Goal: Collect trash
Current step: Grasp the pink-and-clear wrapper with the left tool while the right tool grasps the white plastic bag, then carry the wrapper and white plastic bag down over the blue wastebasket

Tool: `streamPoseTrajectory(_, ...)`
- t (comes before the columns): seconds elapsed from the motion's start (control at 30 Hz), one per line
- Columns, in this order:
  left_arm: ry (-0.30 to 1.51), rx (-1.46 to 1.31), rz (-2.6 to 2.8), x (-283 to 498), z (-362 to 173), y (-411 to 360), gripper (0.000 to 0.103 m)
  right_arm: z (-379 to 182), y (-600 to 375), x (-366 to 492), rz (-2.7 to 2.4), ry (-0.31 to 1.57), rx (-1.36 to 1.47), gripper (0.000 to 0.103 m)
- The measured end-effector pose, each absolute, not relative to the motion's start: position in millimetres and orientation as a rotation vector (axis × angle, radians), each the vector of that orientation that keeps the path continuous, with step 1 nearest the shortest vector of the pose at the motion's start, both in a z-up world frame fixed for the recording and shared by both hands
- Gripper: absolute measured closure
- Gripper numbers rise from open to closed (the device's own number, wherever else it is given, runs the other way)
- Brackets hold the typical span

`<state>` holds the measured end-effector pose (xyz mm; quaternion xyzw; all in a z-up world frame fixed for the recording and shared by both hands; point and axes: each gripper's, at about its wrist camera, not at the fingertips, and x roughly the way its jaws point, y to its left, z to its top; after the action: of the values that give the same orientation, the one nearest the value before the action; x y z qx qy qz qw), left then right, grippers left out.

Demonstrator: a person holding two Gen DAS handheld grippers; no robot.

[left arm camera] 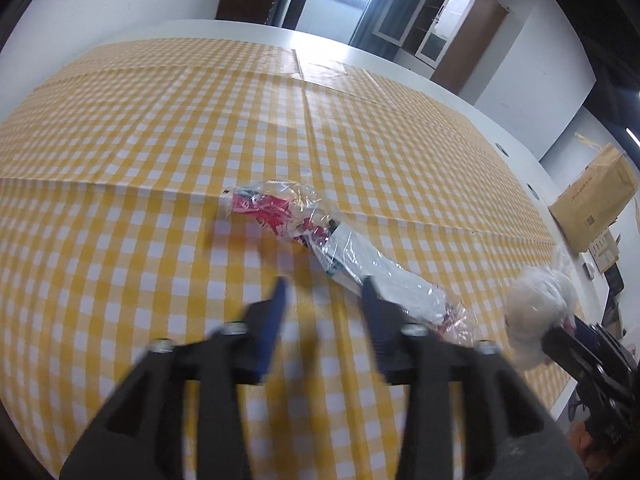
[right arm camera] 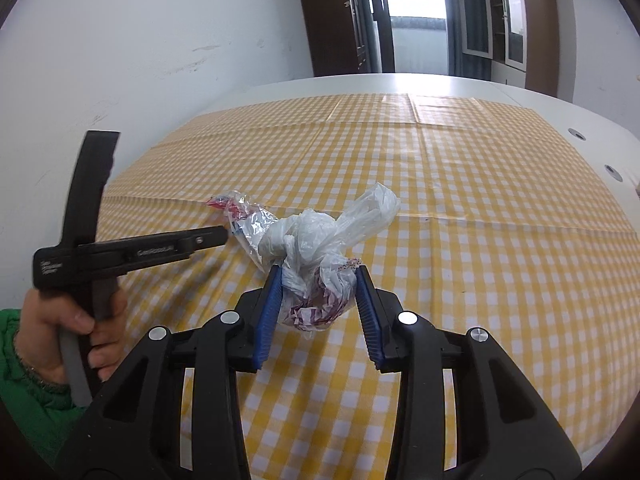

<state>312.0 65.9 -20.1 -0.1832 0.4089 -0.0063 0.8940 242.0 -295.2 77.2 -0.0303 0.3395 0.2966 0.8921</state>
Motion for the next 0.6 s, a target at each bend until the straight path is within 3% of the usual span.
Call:
streamPoseTrajectory(0.07,0.852,-0.379,-0.005,321,-21,63,0.054,79,-298,241,0.615,0.701,-0.06,0.068)
streamPoseTrajectory(0.17,0.862,-0.374,0.004,335,-22,60,0.041,80,-302,239,0.616,0.7,-0.057,0.068)
streamPoseTrajectory(0.33,0.897,-0.313,0.057,353,-29,52,0.043,80,-305,231,0.616,0.697,-0.057,0.068)
streamPoseTrajectory(0.37,0.902,-0.297,0.064,355,-30,48,0.053,81,-306,231,0.615,0.697,-0.057,0.068)
streamPoseTrajectory(0.4,0.901,-0.282,0.069,356,-31,45,0.07,82,-307,229,0.615,0.696,-0.059,0.068)
streamPoseTrajectory(0.5,0.885,-0.235,0.073,354,-30,36,0.095,83,-309,225,0.613,0.696,-0.062,0.068)
streamPoseTrajectory(0.6,0.849,-0.23,0.049,336,-20,31,0.098,86,-311,215,0.614,0.691,-0.068,0.068)
